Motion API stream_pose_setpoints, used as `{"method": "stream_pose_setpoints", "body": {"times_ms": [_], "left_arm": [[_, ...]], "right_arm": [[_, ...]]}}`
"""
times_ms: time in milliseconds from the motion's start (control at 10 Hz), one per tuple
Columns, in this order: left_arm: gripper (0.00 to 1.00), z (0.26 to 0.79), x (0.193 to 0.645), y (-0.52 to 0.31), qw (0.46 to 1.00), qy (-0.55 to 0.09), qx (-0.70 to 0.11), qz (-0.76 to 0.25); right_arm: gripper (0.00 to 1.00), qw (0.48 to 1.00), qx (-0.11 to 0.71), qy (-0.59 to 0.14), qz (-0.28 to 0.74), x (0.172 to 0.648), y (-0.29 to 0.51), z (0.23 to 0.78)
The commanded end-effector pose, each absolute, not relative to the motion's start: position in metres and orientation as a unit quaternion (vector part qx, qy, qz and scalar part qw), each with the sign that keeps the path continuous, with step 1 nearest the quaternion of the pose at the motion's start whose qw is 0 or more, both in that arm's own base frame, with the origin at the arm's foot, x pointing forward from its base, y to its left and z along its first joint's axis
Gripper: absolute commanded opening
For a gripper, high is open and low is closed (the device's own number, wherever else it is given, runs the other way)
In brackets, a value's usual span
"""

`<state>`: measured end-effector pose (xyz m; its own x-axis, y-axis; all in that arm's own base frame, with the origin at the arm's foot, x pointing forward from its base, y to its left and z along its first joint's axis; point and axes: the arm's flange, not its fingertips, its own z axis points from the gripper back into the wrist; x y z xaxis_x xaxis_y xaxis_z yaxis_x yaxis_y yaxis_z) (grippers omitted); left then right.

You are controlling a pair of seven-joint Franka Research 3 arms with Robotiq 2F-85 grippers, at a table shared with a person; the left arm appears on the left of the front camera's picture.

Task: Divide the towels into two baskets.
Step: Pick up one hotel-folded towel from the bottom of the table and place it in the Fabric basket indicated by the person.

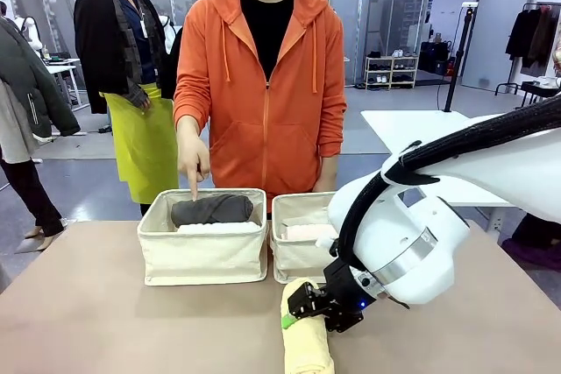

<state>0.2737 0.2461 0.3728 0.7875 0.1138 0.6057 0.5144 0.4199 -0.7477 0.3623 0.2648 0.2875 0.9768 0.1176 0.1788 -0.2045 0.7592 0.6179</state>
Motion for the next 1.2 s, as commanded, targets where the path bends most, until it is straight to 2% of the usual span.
{"method": "stream_pose_setpoints", "body": {"times_ms": [0, 100, 200, 300, 600, 700, 800, 900, 1000, 1100], "left_arm": [[1.0, 0.377, 0.272, 0.247, 0.788, -0.301, -0.523, -0.12], [1.0, 0.377, 0.272, 0.247, 0.788, -0.301, -0.523, -0.12], [1.0, 0.377, 0.272, 0.247, 0.788, -0.301, -0.523, -0.12], [1.0, 0.377, 0.272, 0.247, 0.788, -0.301, -0.523, -0.12], [1.0, 0.377, 0.272, 0.247, 0.788, -0.301, -0.523, -0.12], [1.0, 0.377, 0.272, 0.247, 0.788, -0.301, -0.523, -0.12], [1.0, 0.377, 0.272, 0.247, 0.788, -0.301, -0.523, -0.12], [1.0, 0.377, 0.272, 0.247, 0.788, -0.301, -0.523, -0.12], [1.0, 0.377, 0.272, 0.247, 0.788, -0.301, -0.523, -0.12], [1.0, 0.377, 0.272, 0.247, 0.788, -0.301, -0.523, -0.12]], "right_arm": [[0.53, 0.941, 0.322, -0.064, 0.075, 0.362, 0.271, 0.292], [0.37, 0.941, 0.324, -0.063, 0.075, 0.362, 0.271, 0.294], [0.33, 0.942, 0.321, -0.059, 0.075, 0.363, 0.268, 0.299], [0.17, 0.941, 0.323, -0.067, 0.079, 0.364, 0.265, 0.315], [0.17, 0.937, 0.299, -0.075, 0.166, 0.354, 0.27, 0.387], [0.17, 0.942, 0.26, -0.099, 0.188, 0.352, 0.278, 0.411], [0.17, 0.935, 0.265, -0.128, 0.197, 0.35, 0.287, 0.43], [0.17, 0.929, 0.275, -0.136, 0.209, 0.349, 0.288, 0.435], [0.17, 0.937, 0.268, -0.112, 0.196, 0.352, 0.279, 0.403], [0.17, 0.937, 0.268, -0.112, 0.196, 0.352, 0.279, 0.403]]}}
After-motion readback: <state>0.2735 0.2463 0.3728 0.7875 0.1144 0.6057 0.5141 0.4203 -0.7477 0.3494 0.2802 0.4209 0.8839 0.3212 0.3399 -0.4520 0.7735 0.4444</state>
